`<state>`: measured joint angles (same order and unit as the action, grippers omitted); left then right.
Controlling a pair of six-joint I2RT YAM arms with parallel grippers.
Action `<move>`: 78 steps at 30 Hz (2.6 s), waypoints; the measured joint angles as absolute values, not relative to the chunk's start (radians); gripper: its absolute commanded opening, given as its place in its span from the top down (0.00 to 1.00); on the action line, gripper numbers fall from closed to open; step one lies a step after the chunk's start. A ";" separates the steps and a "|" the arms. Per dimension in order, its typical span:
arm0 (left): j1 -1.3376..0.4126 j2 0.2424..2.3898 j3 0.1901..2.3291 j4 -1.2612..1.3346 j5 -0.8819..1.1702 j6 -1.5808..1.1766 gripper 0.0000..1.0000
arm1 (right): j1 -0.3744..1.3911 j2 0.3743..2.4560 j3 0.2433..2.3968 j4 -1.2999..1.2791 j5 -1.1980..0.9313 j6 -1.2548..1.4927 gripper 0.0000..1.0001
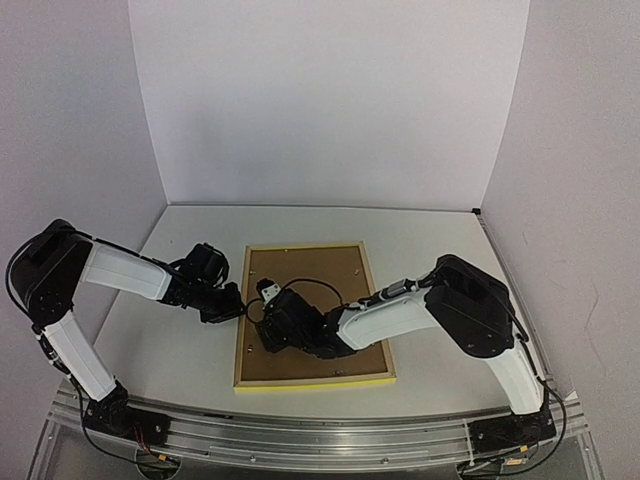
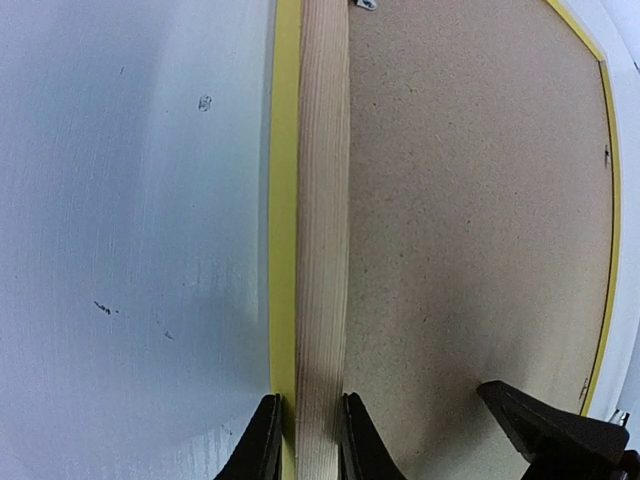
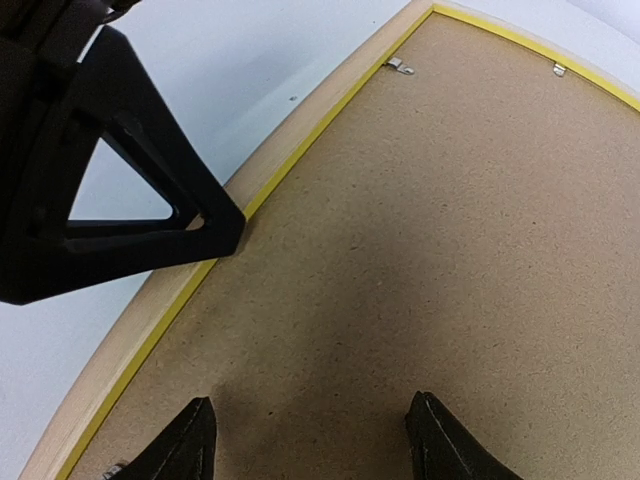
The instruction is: Take the photo out of the frame
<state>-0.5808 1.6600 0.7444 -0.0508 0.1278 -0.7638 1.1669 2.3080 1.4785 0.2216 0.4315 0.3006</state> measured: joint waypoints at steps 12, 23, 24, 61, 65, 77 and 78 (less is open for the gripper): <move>-0.581 1.629 0.709 -0.051 0.165 -0.742 1.00 | 1.085 2.269 1.510 0.154 0.364 0.154 0.31; -0.581 1.629 0.709 -0.052 0.166 -0.733 1.00 | 0.925 2.470 1.812 0.151 0.119 -0.069 0.30; -0.581 1.629 0.709 -0.052 0.166 -0.733 1.00 | 0.921 2.495 1.838 0.146 0.106 -0.085 0.30; -0.657 1.659 0.711 0.011 0.182 -0.760 1.00 | 0.911 2.639 2.118 -0.024 0.241 -0.121 0.31; -0.675 1.663 0.711 0.022 0.188 -0.759 1.00 | 0.901 2.654 2.178 -0.105 0.283 -0.104 0.31; -0.682 1.676 0.719 0.035 0.189 -0.760 1.00 | 0.893 2.668 2.232 -0.197 0.323 -0.013 0.30; -0.683 1.678 0.722 0.035 0.189 -0.760 1.00 | 0.893 2.668 2.232 -0.199 0.324 -0.001 0.30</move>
